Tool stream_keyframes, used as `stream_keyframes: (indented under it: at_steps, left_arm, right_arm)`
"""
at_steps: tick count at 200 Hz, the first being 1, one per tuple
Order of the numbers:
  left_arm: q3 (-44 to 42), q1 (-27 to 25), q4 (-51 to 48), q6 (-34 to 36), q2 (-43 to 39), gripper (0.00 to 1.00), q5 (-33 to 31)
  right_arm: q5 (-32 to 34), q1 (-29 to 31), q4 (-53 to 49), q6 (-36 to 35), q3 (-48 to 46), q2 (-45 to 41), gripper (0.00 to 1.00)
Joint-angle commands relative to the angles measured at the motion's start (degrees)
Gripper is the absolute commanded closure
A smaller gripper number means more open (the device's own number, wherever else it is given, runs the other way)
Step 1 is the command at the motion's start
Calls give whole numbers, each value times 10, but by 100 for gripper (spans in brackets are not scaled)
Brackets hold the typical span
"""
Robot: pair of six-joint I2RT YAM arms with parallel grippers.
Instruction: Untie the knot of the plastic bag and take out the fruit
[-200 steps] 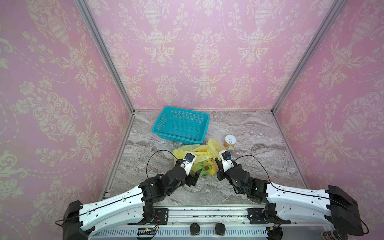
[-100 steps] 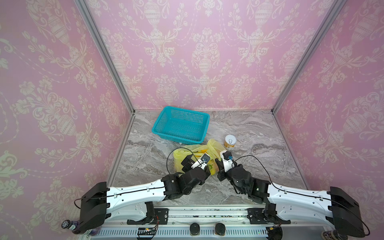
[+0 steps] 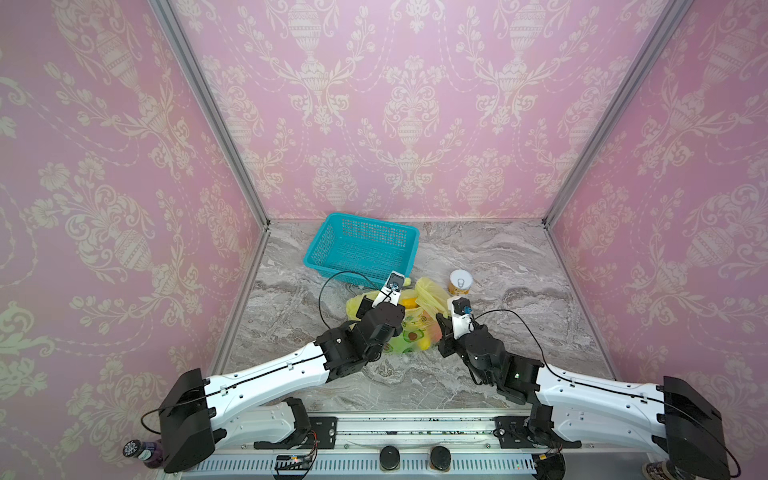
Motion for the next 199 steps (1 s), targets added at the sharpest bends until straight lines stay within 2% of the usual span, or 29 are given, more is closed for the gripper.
stream_keyframes:
  at_steps: [1,15,25,56,84,122,150,175,199]
  left_arm:
    - [13,17,-47,-44,-37,100,-4]
    - [8,26,-61,-59,-55,100,-9]
    - [5,34,-70,-71,-66,100,-6]
    - [3,53,-113,-100,-96,100,-22]
    - [-6,94,-154,-136,-140,100,-27]
    - [-26,175,-182,-178,-205,100,42]
    - [-33,217,-197,-198,-235,100,72]
    - [-39,246,-200,-211,-241,100,104]
    - [-46,272,-187,-217,-223,100,143]
  right_arm:
    - [11,-31,-63,75,14,-24,100]
    - [-41,-57,-70,77,32,-36,100]
    - [-51,-67,-94,75,56,-41,100]
    - [-16,-74,-210,67,137,-39,100]
    - [-12,-80,-240,68,142,-55,100]
    - [2,-104,-289,80,154,-83,100]
    - [-2,-118,-331,80,172,-105,100]
    - [4,-121,-358,98,168,-127,100]
    - [-1,-121,-343,112,137,-148,100]
